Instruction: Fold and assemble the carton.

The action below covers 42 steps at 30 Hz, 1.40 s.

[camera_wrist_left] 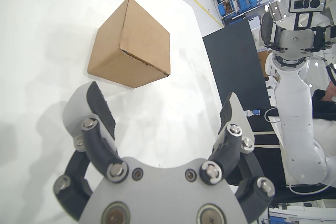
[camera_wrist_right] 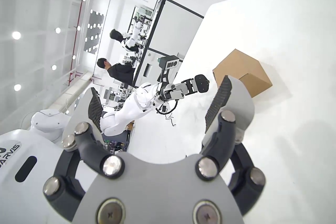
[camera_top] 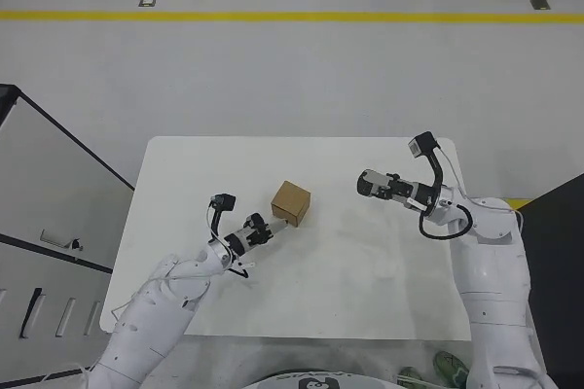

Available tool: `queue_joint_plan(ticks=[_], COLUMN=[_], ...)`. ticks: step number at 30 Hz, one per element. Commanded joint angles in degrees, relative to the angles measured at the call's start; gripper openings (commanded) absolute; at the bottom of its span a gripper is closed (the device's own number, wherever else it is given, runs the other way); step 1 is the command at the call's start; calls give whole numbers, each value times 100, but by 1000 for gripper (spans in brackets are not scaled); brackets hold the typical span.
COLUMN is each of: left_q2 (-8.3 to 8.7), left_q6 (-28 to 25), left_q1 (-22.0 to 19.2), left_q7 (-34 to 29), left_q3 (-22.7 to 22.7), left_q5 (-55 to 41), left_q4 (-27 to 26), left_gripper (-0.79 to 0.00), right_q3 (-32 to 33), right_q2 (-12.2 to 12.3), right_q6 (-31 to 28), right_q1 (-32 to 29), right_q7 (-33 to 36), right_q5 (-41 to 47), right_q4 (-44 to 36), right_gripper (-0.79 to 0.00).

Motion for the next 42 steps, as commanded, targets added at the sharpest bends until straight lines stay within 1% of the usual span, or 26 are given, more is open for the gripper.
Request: queue_joint_plan(ticks=[1, 2, 3, 4, 6, 8, 9, 11, 12, 19, 22, 23, 25, 27, 28, 38, 39, 42], left_q2=[-1, -2, -9, -4, -17, -54, -69, -101, -106, -106, -115, -124, -155, -191, -215, -217, -219, -257], left_q6=[-4, -111, -416, -578, -871, -1047, -1059, -853, -815, -815, -778, -651, -285, 74, 120, 154, 209, 702], left_q1=[2, -6, 9, -10, -53, -92, -137, -196, -195, -195, -200, -229, -255, -286, -297, -290, -290, -341], left_q7=[8, 31, 152, 323, 914, 1527, 1818, 2509, 2609, 2609, 2682, 2785, 3215, 3579, 3738, 3692, 3649, 3732], left_q3=[7, 50, 102, 91, 155, 263, 310, 432, 461, 461, 498, 517, 640, 769, 843, 848, 851, 960], left_q5=[14, 143, 210, 447, 1152, 1565, 1910, 2806, 2937, 2937, 3094, 3275, 3890, 4374, 4454, 4479, 4532, 4991], left_q4=[-5, -47, -108, -34, 64, 202, 289, 398, 419, 419, 424, 461, 519, 687, 734, 730, 753, 822], left_gripper=[0, 0, 0, 0, 0, 0, 0, 0, 0, 0, 0, 0, 0, 0, 0, 0, 0, 0], right_q3=[0, 0, 0, 0, 0, 0, 0, 0, 0, 0, 0, 0, 0, 0, 0, 0, 0, 0], right_q2=[0, 0, 0, 0, 0, 0, 0, 0, 0, 0, 0, 0, 0, 0, 0, 0, 0, 0], right_q6=[0, 0, 0, 0, 0, 0, 0, 0, 0, 0, 0, 0, 0, 0, 0, 0, 0, 0], right_q1=[0, 0, 0, 0, 0, 0, 0, 0, 0, 0, 0, 0, 0, 0, 0, 0, 0, 0], right_q7=[0, 0, 0, 0, 0, 0, 0, 0, 0, 0, 0, 0, 0, 0, 0, 0, 0, 0], right_q5=[0, 0, 0, 0, 0, 0, 0, 0, 0, 0, 0, 0, 0, 0, 0, 0, 0, 0], right_q4=[0, 0, 0, 0, 0, 0, 0, 0, 0, 0, 0, 0, 0, 0, 0, 0, 0, 0], right_gripper=[0, 0, 0, 0, 0, 0, 0, 0, 0, 0, 0, 0, 0, 0, 0, 0, 0, 0])
